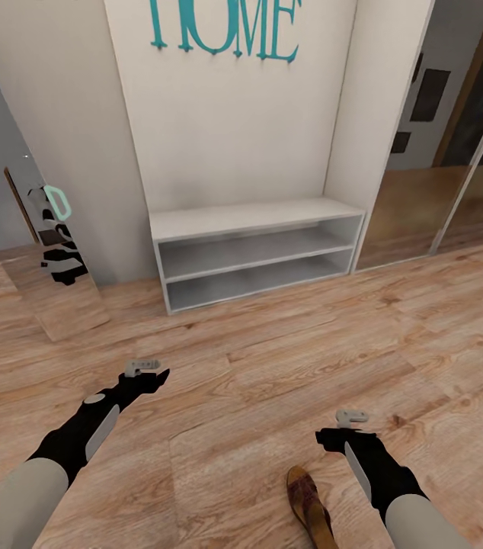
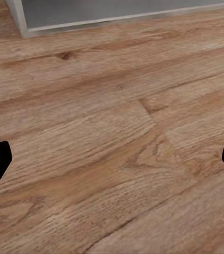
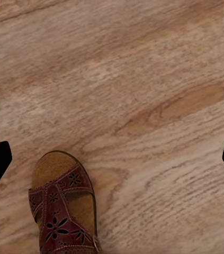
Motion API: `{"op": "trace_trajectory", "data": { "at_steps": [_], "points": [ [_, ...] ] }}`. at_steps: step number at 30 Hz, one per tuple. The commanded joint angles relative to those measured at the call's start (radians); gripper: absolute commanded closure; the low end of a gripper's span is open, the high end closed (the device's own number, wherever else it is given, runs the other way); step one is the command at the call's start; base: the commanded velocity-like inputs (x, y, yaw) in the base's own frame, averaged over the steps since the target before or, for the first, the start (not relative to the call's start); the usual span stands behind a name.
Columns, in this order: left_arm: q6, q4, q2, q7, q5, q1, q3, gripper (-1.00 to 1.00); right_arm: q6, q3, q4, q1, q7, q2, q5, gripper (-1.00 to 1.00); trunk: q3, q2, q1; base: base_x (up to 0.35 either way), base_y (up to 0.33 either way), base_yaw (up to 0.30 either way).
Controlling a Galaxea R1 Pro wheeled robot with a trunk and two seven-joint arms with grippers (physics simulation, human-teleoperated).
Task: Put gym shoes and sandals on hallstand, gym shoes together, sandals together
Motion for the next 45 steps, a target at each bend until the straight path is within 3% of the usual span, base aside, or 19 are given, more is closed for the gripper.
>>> {"op": "trace_trajectory", "data": {
  "at_steps": [1, 31, 45],
  "points": [
    [0.006, -0.001, 0.001, 0.000, 0.010, 0.000, -0.004, -1.00, 0.006, -0.003, -0.002, 0.000, 0.002, 0.001, 0.010, -1.00, -0.001, 0.000, 0.000, -0.129, -0.112, 0.000],
    [0.006, -0.001, 0.002, 0.000, 0.010, 0.000, -0.003, -1.00, 0.006, -0.003, -0.002, 0.000, 0.002, 0.001, 0.010, -1.00, -0.001, 0.000, 0.000, -0.033, -0.029, 0.000],
    [0.006, -0.002, 0.002, 0.000, 0.009, 0.000, -0.003, -1.00, 0.006, -0.003, -0.001, 0.000, 0.002, 0.001, 0.010, -1.00, -0.067, -0.004, 0.006, 0.000, 0.000, 0.000]
  ]
}}
